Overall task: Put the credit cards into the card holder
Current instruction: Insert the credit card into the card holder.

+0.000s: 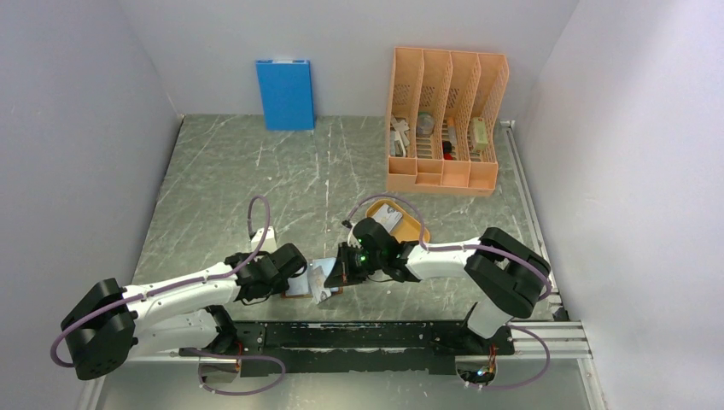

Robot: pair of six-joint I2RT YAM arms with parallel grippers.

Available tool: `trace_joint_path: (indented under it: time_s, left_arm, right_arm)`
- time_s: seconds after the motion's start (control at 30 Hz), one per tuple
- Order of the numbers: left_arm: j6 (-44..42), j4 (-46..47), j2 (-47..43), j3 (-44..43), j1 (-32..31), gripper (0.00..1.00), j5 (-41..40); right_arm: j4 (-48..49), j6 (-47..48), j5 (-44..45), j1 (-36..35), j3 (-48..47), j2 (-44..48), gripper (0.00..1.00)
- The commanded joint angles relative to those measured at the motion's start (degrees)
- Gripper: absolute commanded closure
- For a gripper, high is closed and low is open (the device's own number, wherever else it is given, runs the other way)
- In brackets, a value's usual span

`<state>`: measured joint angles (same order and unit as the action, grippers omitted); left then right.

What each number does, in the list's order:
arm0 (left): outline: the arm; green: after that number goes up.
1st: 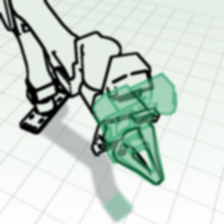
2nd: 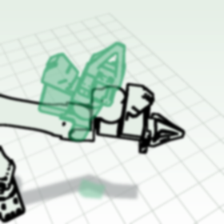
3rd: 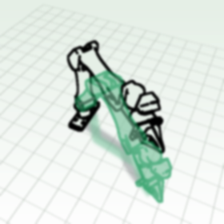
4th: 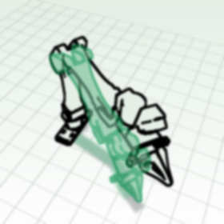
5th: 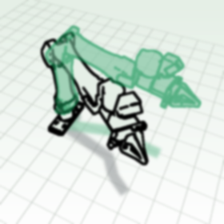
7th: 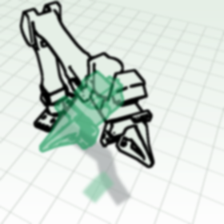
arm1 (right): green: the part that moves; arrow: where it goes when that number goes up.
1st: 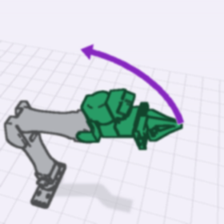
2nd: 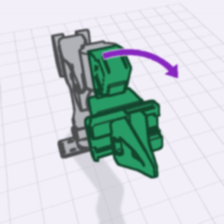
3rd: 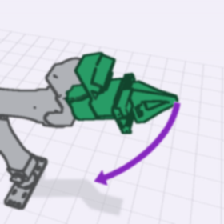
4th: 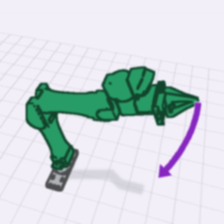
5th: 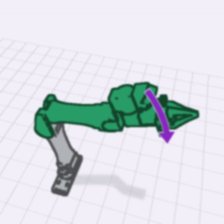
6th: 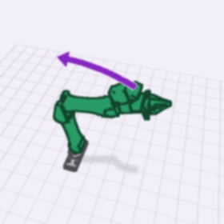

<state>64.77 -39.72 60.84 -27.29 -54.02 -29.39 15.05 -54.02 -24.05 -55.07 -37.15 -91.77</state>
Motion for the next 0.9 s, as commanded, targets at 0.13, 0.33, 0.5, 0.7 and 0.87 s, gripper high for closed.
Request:
trace_joint_path:
  time_s: [0.13,0.33,0.5,0.7,0.87]
  left_arm:
    - [-0.78,0.63,-0.24,0.67,0.28,0.61,-0.34]
    - [-1.20,1.04,0.13,0.70,0.27,0.62,-0.05]
    - [-1.49,1.49,0.28,0.90,0.27,0.62,0.34]
    - [-1.71,1.83,0.50,0.84,0.25,0.62,0.59]
    - [-1.85,1.94,0.42,1.00,0.31,0.62,0.65]
  right_arm:
    - [0.79,-0.30,-0.90,0.37,-0.84,-2.13,1.00]
    - [1.92,-0.82,-1.62,0.38,-0.92,-3.08,1.00]
    - [4.10,-1.86,-2.32,0.34,-0.63,-4.01,1.00]
    - [5.50,-3.75,0.57,0.57,-0.43,-4.29,1.00]
    - [7.86,-5.78,1.61,1.12,0.19,-5.22,1.00]
